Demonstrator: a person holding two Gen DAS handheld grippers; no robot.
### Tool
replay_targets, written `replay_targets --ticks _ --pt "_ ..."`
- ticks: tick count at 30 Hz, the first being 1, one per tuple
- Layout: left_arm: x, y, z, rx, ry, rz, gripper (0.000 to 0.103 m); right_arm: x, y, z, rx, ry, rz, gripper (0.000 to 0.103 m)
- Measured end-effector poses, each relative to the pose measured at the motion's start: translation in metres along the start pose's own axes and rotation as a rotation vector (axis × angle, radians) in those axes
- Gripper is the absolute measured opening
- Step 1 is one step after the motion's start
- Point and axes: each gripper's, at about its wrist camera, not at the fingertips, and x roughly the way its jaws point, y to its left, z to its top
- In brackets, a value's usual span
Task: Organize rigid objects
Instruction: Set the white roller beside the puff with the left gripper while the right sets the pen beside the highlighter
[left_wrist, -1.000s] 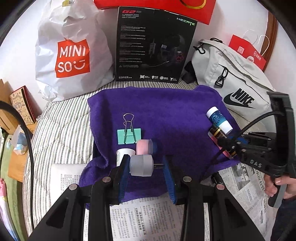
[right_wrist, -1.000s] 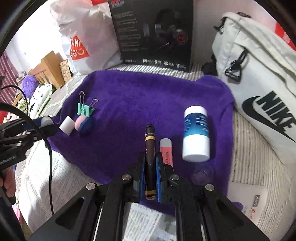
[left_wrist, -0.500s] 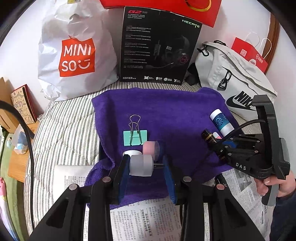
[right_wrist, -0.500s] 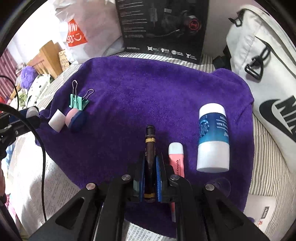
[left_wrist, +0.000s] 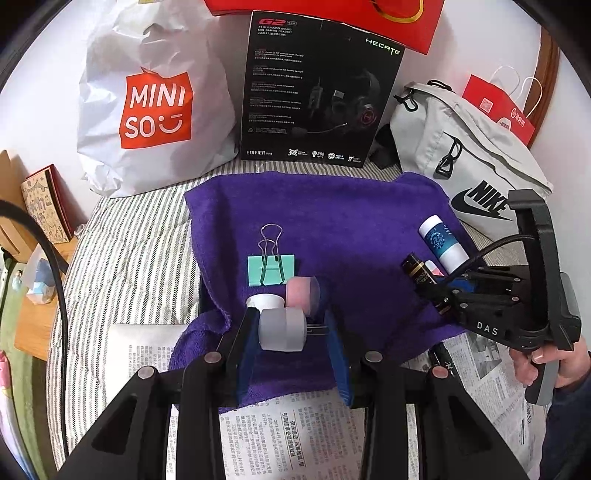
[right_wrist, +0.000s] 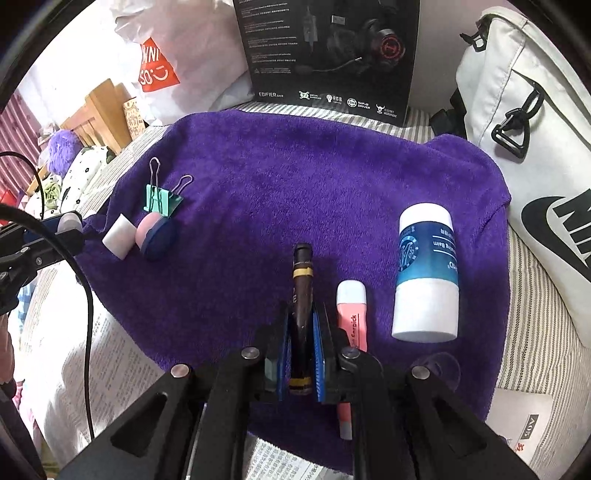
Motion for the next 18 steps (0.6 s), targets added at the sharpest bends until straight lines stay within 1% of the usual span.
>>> replay_targets --ticks 2,4,9,18 --pt "0.000 0.000 0.000 -0.003 0.002 0.000 0.034 -0.003 0.000 -0.002 -0.001 0.000 -0.012 0.026" --pt "0.001 0.000 0.000 -0.002 0.005 -0.001 0.034 -0.008 -0.001 -0.006 -0.001 -0.005 -0.015 0.028" --pt "0.006 -0.003 0.002 0.003 0.019 -0.007 0.034 -0.017 -0.004 -0.011 -0.002 -0.010 -0.030 0.028" --pt "0.028 -0.021 0.008 0.032 0.065 -0.011 0.034 -0.043 -0.013 -0.022 0.004 -0.049 -0.055 0.028"
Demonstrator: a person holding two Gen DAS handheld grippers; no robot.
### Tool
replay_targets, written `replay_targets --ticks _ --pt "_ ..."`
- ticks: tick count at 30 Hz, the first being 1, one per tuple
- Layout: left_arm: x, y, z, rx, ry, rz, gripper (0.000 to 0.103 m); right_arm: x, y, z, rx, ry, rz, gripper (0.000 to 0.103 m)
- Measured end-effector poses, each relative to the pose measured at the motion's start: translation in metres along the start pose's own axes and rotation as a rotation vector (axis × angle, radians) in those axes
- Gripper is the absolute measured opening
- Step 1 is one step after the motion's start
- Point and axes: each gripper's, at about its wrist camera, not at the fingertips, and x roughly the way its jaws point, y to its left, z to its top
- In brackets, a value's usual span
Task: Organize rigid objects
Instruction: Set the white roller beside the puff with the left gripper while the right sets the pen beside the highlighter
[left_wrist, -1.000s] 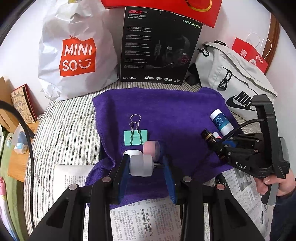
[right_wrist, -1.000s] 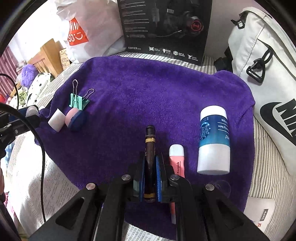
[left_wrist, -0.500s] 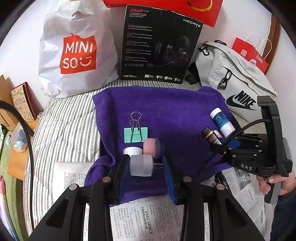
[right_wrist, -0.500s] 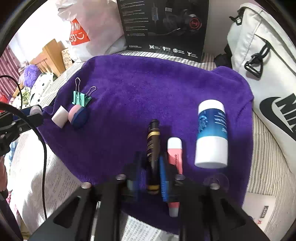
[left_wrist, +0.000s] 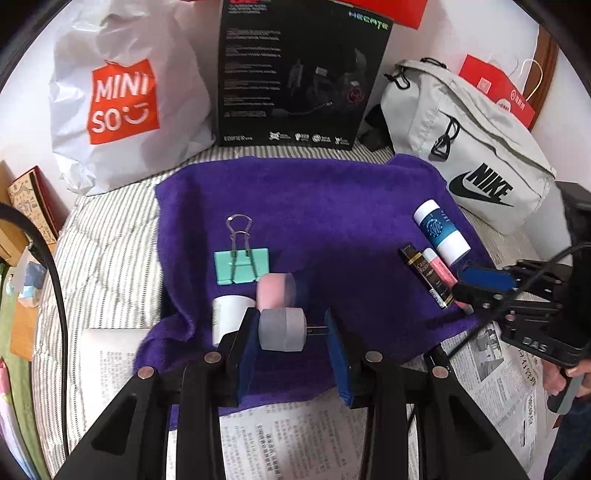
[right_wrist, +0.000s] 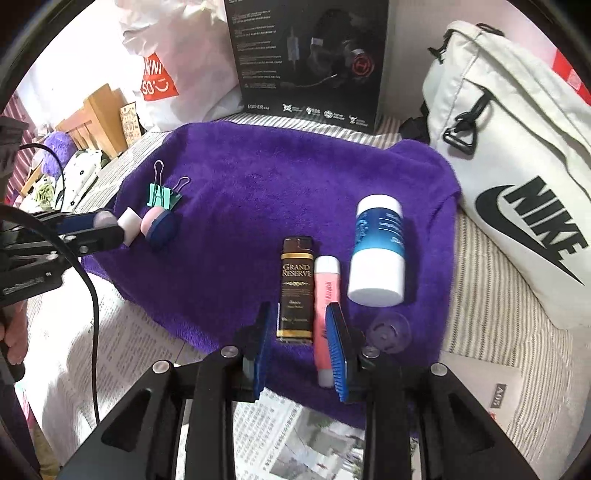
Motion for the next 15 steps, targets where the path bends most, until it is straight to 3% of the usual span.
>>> replay_targets --ticks 15 --pt "0.036 -0.007 0.000 0.011 0.097 0.016 0.034 -0.031 -0.017 -0.020 0.030 -0.053 -0.009 0.029"
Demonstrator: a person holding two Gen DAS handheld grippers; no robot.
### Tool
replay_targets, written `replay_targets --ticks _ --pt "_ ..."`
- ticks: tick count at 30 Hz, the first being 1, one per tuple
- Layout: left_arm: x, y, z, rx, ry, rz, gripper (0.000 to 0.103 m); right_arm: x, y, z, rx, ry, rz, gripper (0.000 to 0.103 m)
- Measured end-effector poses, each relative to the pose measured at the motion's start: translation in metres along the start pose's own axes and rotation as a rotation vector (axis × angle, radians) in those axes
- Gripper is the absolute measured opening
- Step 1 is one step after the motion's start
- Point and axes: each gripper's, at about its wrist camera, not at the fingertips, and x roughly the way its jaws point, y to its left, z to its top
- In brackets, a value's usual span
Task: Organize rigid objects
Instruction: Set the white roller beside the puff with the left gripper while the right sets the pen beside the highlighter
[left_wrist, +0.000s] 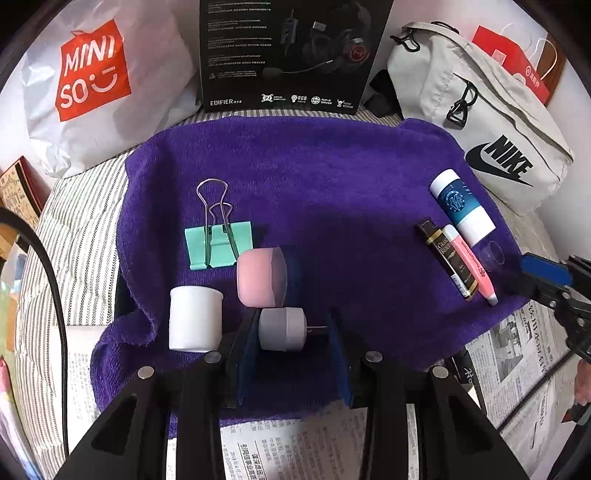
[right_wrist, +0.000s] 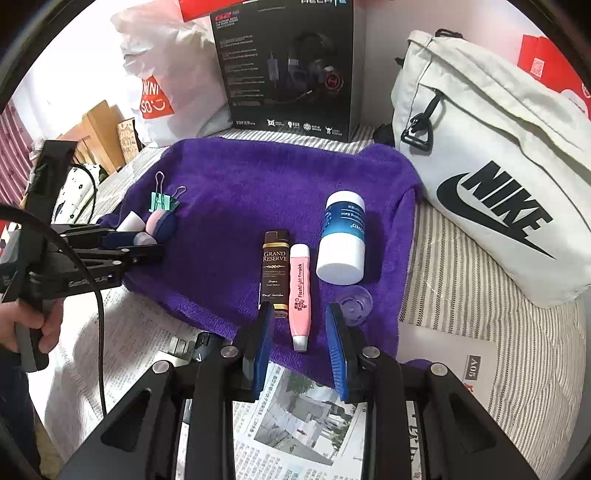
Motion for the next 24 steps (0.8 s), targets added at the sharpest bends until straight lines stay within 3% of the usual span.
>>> replay_targets --ticks 9,24 --pt "0.004 -0.007 0.005 0.047 0.021 0.055 0.035 -0.007 0.001 -0.003 -0.002 -0.012 0.013 0.034" --pt "-0.001 -0.005 0.003 0.017 0.050 0.047 0.039 -0.015 -0.008 -0.011 0.025 -0.006 -0.001 0.036"
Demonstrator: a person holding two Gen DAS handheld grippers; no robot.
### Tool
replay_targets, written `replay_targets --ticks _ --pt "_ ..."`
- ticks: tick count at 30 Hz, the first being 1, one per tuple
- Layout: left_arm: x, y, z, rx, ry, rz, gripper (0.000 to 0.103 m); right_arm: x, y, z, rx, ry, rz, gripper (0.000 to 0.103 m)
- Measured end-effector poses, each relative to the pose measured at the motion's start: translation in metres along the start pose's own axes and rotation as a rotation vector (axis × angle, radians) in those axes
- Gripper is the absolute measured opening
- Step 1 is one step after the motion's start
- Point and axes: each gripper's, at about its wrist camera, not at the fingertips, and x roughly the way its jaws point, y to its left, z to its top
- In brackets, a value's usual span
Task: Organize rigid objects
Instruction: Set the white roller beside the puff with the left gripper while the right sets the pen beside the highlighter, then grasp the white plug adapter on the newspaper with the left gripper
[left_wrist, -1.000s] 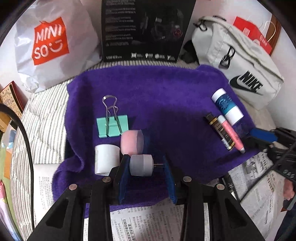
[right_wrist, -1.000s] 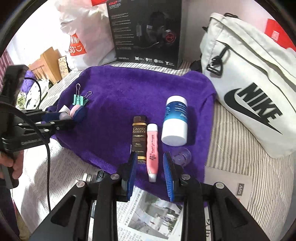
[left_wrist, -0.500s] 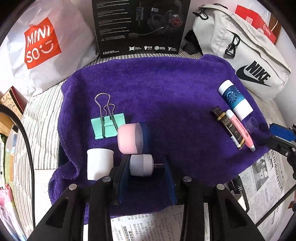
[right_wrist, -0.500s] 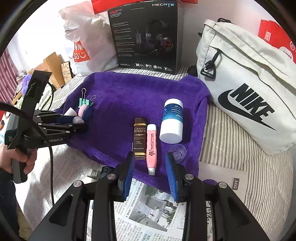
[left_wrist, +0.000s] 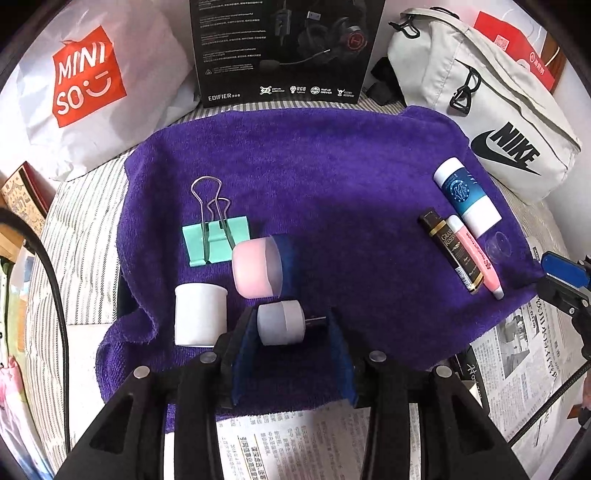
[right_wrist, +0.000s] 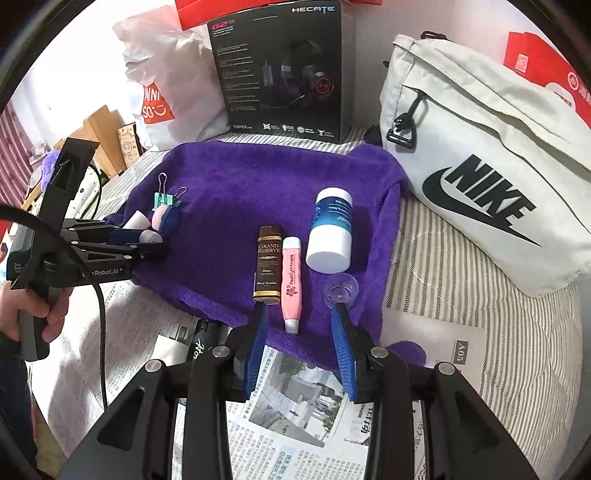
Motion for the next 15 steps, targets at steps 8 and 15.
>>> replay_targets --ticks 8,15 --pt "-0.010 0.003 -0.003 -0.021 -0.009 0.023 0.057 -0.012 -0.002 -0.015 0.014 -0.005 -0.006 0.037" --pt "-0.025 0.004 -0.011 -0.030 -0.035 0.026 0.062 -0.022 0.000 -0.028 0.032 -0.004 -0.008 0.037"
